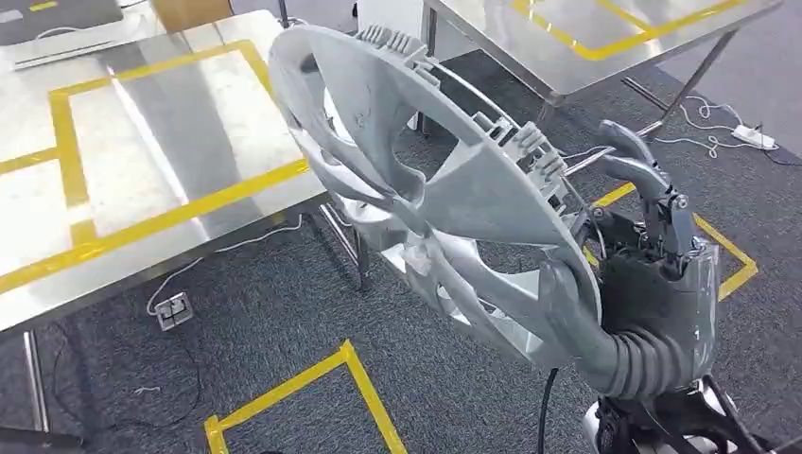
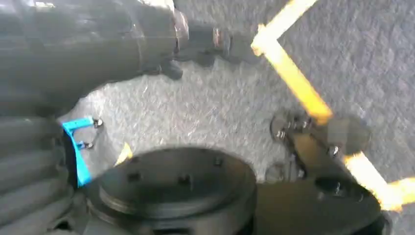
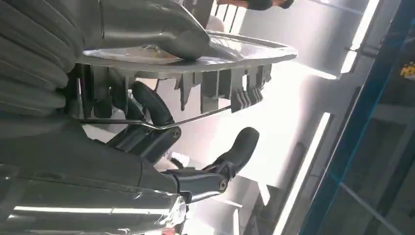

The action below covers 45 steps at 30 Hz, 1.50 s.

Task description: Take the parts from the cabinet and place them on the table.

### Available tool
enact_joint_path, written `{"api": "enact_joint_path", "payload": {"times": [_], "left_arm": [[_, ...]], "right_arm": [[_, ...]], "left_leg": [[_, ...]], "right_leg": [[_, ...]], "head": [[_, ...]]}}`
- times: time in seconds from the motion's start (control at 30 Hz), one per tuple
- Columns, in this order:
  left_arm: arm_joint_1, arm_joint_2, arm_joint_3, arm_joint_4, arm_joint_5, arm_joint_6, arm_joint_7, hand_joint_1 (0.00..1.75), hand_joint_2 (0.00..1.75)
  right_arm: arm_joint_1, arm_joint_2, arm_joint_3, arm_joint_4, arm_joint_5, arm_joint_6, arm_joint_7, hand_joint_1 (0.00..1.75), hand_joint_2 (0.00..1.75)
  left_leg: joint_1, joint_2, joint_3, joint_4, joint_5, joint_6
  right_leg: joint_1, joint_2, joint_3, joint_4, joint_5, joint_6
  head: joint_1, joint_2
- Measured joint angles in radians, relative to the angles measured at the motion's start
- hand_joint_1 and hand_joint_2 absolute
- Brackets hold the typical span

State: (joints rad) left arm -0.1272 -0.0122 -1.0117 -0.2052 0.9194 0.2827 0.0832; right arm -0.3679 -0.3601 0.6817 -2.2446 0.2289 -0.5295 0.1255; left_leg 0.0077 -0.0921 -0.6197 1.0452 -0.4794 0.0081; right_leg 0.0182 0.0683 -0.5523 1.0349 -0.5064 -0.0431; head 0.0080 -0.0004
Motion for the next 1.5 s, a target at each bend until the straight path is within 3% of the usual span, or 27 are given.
{"api": "enact_joint_path", "payload": {"times": [0.07,0.1,0.13,0.17,0.27,0.37,0.4,0.43,0.47,0.5,0.6,0.63,0.7,0.77,0.83,0.9,0.93,0.97,1.1,1.13,1.17,1.23,1.3,1.4,1.43,1.47,1.5], "left_arm": [[0.001,0.000,0.000,0.000,0.000,-0.001,-0.001,0.00,1.75],[0.001,0.002,0.000,0.000,0.000,-0.001,-0.002,0.00,1.75],[0.001,0.003,0.000,0.000,0.000,0.000,-0.003,0.00,1.75],[-0.001,0.003,0.000,0.000,0.001,0.000,-0.003,0.00,1.75],[-0.002,0.008,0.000,0.000,0.001,0.000,-0.006,0.00,1.75],[-0.001,0.013,0.000,0.000,0.002,0.000,-0.005,0.00,1.75],[-0.001,0.014,0.000,0.000,0.002,0.000,-0.005,0.00,1.75],[-0.001,0.014,0.000,0.000,0.002,0.000,-0.003,0.00,1.75],[-0.001,0.013,0.000,0.000,0.002,0.000,-0.003,0.00,1.75],[0.001,0.014,0.000,0.000,0.002,0.000,-0.003,0.00,1.75],[0.001,0.015,0.000,0.000,0.002,-0.001,-0.003,0.00,1.75],[0.000,0.015,0.000,0.000,0.002,-0.001,-0.003,0.00,1.75],[-0.002,0.015,0.000,0.000,0.002,-0.001,-0.003,0.00,1.75],[-0.001,0.015,0.000,0.000,0.002,-0.001,-0.003,0.00,1.75],[0.000,0.015,0.000,0.000,0.002,-0.001,-0.003,0.00,1.75],[-0.001,0.015,0.000,0.000,0.002,-0.001,-0.003,0.00,1.75],[-0.001,0.013,0.000,0.000,0.002,-0.001,-0.003,0.00,1.75],[-0.002,0.006,0.000,0.000,0.002,0.000,-0.003,0.00,1.75],[0.001,0.005,0.000,0.000,0.002,-0.001,-0.004,0.00,1.75],[0.001,0.008,0.000,0.000,0.002,-0.001,-0.004,0.00,1.75],[0.000,0.008,0.000,0.000,0.002,-0.001,-0.003,0.00,1.75],[-0.001,0.010,0.000,0.000,0.002,-0.001,-0.003,0.00,1.75],[-0.001,0.013,0.000,0.000,0.002,-0.001,-0.004,0.00,1.75],[-0.001,0.016,0.000,0.000,0.002,-0.001,-0.002,0.00,1.75],[0.000,0.018,0.000,0.000,0.002,-0.001,-0.002,0.00,1.75],[0.000,0.014,0.000,0.000,0.002,-0.001,-0.002,0.00,1.75],[-0.002,0.016,0.000,0.000,0.002,-0.001,-0.002,0.00,1.75]], "right_arm": [[-0.005,0.000,-0.001,0.000,-0.001,0.000,0.000,1.75,1.75],[-0.007,0.000,-0.001,0.000,-0.001,0.000,0.000,1.75,1.75],[-0.007,0.001,0.000,0.002,-0.003,0.003,0.000,1.75,1.75],[-0.010,0.002,0.000,0.002,-0.003,0.003,-0.001,1.75,1.75],[-0.010,0.001,0.001,0.005,-0.009,0.003,-0.002,1.75,1.75],[-0.010,0.001,0.001,0.010,-0.013,0.003,-0.003,1.75,1.75],[-0.011,0.001,0.001,0.011,-0.013,0.003,-0.004,1.75,1.75],[-0.011,0.001,0.001,0.011,-0.013,0.003,-0.004,1.75,1.75],[-0.013,0.001,0.001,0.011,-0.015,0.003,-0.004,1.75,1.75],[-0.014,0.001,0.001,0.011,-0.016,0.003,-0.004,1.75,1.75],[-0.015,0.001,0.000,0.011,-0.016,0.002,-0.005,1.75,1.75],[-0.015,0.001,0.000,0.011,-0.016,0.002,-0.005,1.75,1.75],[-0.014,0.001,0.000,0.011,-0.015,0.000,-0.005,1.75,1.75],[-0.013,0.001,0.000,0.011,-0.013,0.000,-0.005,1.75,1.75],[-0.012,0.001,0.000,0.011,-0.013,0.000,-0.005,1.75,1.75],[-0.013,0.001,0.000,0.011,-0.013,0.000,-0.005,1.75,1.75],[-0.014,0.001,0.000,0.011,-0.013,0.000,-0.005,1.75,1.75],[-0.013,0.001,-0.001,0.011,-0.012,-0.001,-0.005,1.75,1.75],[-0.018,0.001,-0.001,0.010,-0.011,-0.001,-0.005,1.75,1.75],[-0.018,0.001,0.000,0.011,-0.011,-0.001,-0.005,1.75,1.75],[-0.015,0.001,0.000,0.010,-0.009,-0.002,-0.005,1.75,1.75],[-0.014,0.001,0.001,0.010,-0.010,-0.002,-0.005,1.75,1.75],[-0.013,0.001,0.001,0.011,-0.010,-0.002,-0.005,1.75,1.75],[-0.012,0.001,0.001,0.011,-0.008,-0.003,-0.005,1.75,1.75],[-0.012,0.001,0.001,0.011,-0.007,-0.003,-0.005,1.75,1.75],[-0.012,0.001,0.001,0.011,-0.006,-0.003,-0.005,1.75,1.75],[-0.013,0.001,0.001,0.011,-0.006,-0.004,-0.005,1.75,1.75]], "left_leg": [[0.003,-0.021,-0.003,-0.008,0.009,-0.014],[0.000,-0.007,-0.007,-0.002,0.002,-0.014],[-0.011,0.067,-0.018,0.017,-0.022,-0.020],[-0.007,0.086,-0.043,0.066,-0.057,-0.026],[0.006,0.091,-0.127,0.248,-0.130,-0.044],[0.018,0.111,-0.051,0.127,-0.040,-0.065],[0.022,0.135,-0.003,0.045,-0.003,-0.071],[0.013,0.177,0.014,0.010,-0.026,-0.075],[0.012,0.187,0.013,0.004,-0.019,-0.054],[0.009,0.176,0.009,0.011,-0.023,-0.031],[0.011,0.149,0.006,0.009,-0.018,-0.011],[0.011,0.139,0.005,0.008,-0.016,-0.007],[0.010,0.119,0.002,0.008,-0.013,0.002],[0.004,0.095,-0.002,0.009,-0.010,0.007],[-0.003,0.067,-0.002,0.009,-0.008,0.011],[-0.011,0.039,0.001,0.008,-0.005,0.014],[-0.008,0.029,0.000,0.007,-0.004,0.015],[-0.010,0.018,-0.005,0.008,0.001,0.009],[-0.002,-0.018,-0.016,-0.004,0.019,-0.019],[-0.006,0.040,-0.021,0.007,0.004,-0.017],[-0.008,0.085,-0.039,0.039,-0.029,-0.023],[0.002,0.093,-0.098,0.173,-0.102,-0.036],[0.006,0.093,-0.133,0.263,-0.125,-0.047],[0.015,0.114,-0.034,0.107,-0.027,-0.061],[0.017,0.149,0.008,0.030,-0.005,-0.066],[0.000,0.191,0.015,0.019,-0.030,-0.062],[0.003,0.174,0.010,0.015,-0.024,-0.033]], "right_leg": [[0.002,-0.017,0.008,-0.020,0.003,-0.004],[-0.015,-0.036,0.023,-0.057,0.014,0.007],[-0.012,-0.045,0.028,-0.069,0.021,0.010],[-0.013,-0.055,0.028,-0.070,0.024,0.007],[-0.018,-0.094,0.023,-0.066,0.021,0.012],[-0.030,-0.125,0.021,-0.047,0.009,0.030],[-0.035,-0.133,0.021,-0.037,0.002,0.040],[-0.033,-0.139,0.019,-0.027,-0.006,0.049],[-0.027,-0.142,0.014,-0.011,-0.014,0.058],[-0.026,-0.148,0.014,-0.013,-0.014,0.060],[-0.030,-0.165,0.019,-0.016,-0.017,0.069],[-0.034,-0.131,0.015,0.002,-0.040,0.074],[-0.035,-0.086,-0.037,0.134,-0.123,0.076],[-0.033,-0.077,-0.103,0.282,-0.180,0.073],[-0.030,-0.075,-0.101,0.269,-0.142,0.059],[-0.020,-0.057,-0.033,0.110,-0.042,0.032],[-0.011,-0.024,-0.001,0.027,-0.008,0.013],[-0.015,0.002,0.007,0.018,-0.017,-0.001],[-0.010,-0.029,0.022,-0.035,-0.005,0.002],[-0.017,-0.048,0.030,-0.052,0.007,0.018],[-0.017,-0.050,0.032,-0.061,0.011,0.014],[-0.018,-0.074,0.030,-0.059,0.012,0.013],[-0.020,-0.099,0.029,-0.055,0.009,0.017],[-0.028,-0.125,0.030,-0.040,-0.002,0.034],[-0.030,-0.132,0.030,-0.030,-0.010,0.042],[-0.021,-0.137,0.025,-0.023,-0.016,0.050],[-0.018,-0.142,0.022,-0.014,-0.019,0.055]], "head": [[0.003,0.000],[0.003,0.000],[0.000,0.000],[-0.005,0.000],[-0.008,0.000],[-0.011,0.000],[-0.011,0.000],[-0.013,0.000],[-0.020,0.000],[-0.015,0.000],[-0.009,0.000],[-0.006,0.000],[-0.001,0.000],[0.001,0.000],[0.001,0.000],[0.003,0.000],[0.003,0.000],[-0.005,0.000],[0.005,0.000],[0.005,0.000],[-0.001,0.000],[-0.005,0.000],[-0.006,0.000],[-0.007,0.000],[-0.007,0.000],[-0.013,0.000],[-0.013,0.000]]}}
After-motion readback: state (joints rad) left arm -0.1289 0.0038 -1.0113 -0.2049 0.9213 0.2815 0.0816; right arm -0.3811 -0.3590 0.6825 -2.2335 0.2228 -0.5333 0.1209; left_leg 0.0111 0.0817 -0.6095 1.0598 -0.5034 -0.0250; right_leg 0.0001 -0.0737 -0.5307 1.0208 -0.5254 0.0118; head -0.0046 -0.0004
